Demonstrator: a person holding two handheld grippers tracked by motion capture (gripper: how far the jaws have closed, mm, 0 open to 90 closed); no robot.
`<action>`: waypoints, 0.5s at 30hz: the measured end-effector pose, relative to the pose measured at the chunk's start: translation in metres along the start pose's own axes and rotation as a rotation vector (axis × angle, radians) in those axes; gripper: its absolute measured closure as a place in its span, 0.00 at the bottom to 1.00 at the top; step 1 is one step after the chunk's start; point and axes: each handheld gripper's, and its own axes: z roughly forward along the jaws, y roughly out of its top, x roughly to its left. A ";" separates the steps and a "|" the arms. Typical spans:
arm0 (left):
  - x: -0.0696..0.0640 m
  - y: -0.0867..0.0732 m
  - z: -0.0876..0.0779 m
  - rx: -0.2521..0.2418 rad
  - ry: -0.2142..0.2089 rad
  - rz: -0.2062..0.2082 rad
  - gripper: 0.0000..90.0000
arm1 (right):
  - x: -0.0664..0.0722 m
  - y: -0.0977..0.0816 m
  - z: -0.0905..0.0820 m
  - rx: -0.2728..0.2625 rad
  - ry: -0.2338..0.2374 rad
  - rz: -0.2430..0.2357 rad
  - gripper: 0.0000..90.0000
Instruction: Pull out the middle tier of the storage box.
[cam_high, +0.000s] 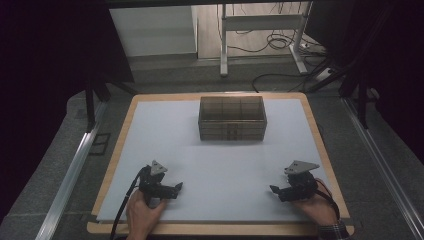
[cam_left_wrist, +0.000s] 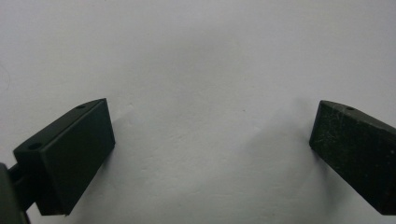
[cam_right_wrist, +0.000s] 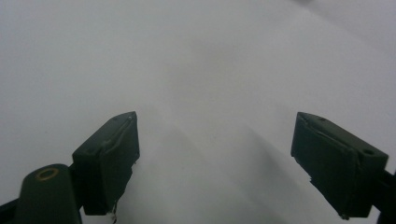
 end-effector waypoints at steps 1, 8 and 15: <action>0.000 0.000 0.000 0.000 0.000 0.000 0.00 | 0.000 0.000 0.000 0.000 0.000 0.000 0.17; 0.000 0.000 0.000 0.000 0.000 0.000 0.00 | 0.002 0.010 0.004 0.010 0.006 -0.028 0.21; 0.000 0.000 0.000 0.000 0.000 0.000 0.00 | 0.002 0.017 0.006 0.020 -0.013 -0.076 0.24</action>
